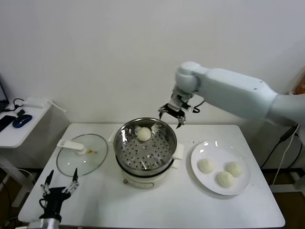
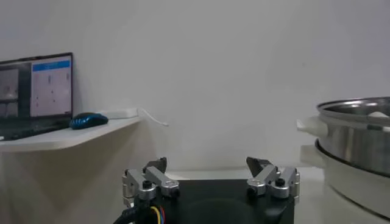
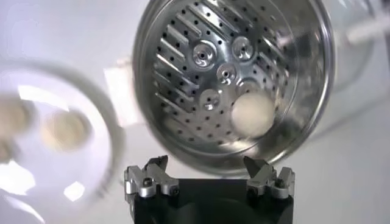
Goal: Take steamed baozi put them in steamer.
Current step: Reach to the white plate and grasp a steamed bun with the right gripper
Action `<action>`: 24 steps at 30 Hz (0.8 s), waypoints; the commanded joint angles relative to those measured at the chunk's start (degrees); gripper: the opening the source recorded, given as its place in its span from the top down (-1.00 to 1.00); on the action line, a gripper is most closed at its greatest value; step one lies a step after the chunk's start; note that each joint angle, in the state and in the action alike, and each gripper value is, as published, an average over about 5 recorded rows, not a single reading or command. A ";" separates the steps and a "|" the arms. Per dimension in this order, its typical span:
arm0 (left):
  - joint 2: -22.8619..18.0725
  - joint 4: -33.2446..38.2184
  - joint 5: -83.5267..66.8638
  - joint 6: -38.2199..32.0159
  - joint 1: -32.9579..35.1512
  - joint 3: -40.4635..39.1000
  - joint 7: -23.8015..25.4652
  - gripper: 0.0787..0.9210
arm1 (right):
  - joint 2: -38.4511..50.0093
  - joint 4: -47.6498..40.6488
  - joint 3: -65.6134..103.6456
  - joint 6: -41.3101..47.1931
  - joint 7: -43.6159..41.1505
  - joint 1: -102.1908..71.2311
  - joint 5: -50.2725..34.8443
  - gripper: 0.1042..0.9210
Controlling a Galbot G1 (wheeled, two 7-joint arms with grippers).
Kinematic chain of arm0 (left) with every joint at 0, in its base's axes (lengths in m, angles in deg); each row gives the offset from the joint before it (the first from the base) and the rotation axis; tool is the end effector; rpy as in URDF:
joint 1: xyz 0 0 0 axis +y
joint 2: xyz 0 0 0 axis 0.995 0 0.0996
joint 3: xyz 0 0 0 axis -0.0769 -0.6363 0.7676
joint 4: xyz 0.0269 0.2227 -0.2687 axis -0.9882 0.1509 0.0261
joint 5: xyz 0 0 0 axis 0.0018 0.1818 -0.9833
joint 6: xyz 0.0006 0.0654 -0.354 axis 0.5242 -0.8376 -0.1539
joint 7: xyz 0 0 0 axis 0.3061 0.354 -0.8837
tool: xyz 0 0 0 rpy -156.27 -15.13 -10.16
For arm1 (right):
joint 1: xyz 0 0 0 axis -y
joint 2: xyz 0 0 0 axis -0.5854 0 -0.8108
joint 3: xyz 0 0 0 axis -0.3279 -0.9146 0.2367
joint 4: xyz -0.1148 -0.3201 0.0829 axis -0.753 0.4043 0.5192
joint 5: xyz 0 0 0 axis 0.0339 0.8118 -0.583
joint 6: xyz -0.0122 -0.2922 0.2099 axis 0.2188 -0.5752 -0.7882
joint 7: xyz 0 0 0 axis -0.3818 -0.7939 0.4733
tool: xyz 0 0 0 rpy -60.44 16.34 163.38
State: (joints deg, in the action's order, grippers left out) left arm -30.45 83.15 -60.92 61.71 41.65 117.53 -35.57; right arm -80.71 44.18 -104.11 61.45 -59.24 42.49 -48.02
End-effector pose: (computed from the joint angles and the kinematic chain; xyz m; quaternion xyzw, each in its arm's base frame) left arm 0.1444 0.1252 -0.3445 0.0801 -0.9953 -0.0451 0.0314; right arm 0.5771 0.0229 -0.0095 0.6267 -0.3804 0.6574 0.1743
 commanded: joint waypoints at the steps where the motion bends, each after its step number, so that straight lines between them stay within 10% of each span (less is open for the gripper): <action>1: 0.02 1.01 0.01 0.98 -0.66 0.09 0.03 -0.77 | 17.56 2.84 -6.95 19.29 3.26 0.02 -20.85 -0.76; 24: -0.15 1.03 0.24 0.47 0.71 -0.46 -0.07 -0.77 | 15.83 -5.04 7.61 21.70 6.86 -25.89 -5.58 -0.76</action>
State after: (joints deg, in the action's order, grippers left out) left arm -30.67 84.54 -60.67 62.23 42.26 117.04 -35.59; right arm -63.39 41.97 -100.08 80.71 -53.76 23.79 -54.83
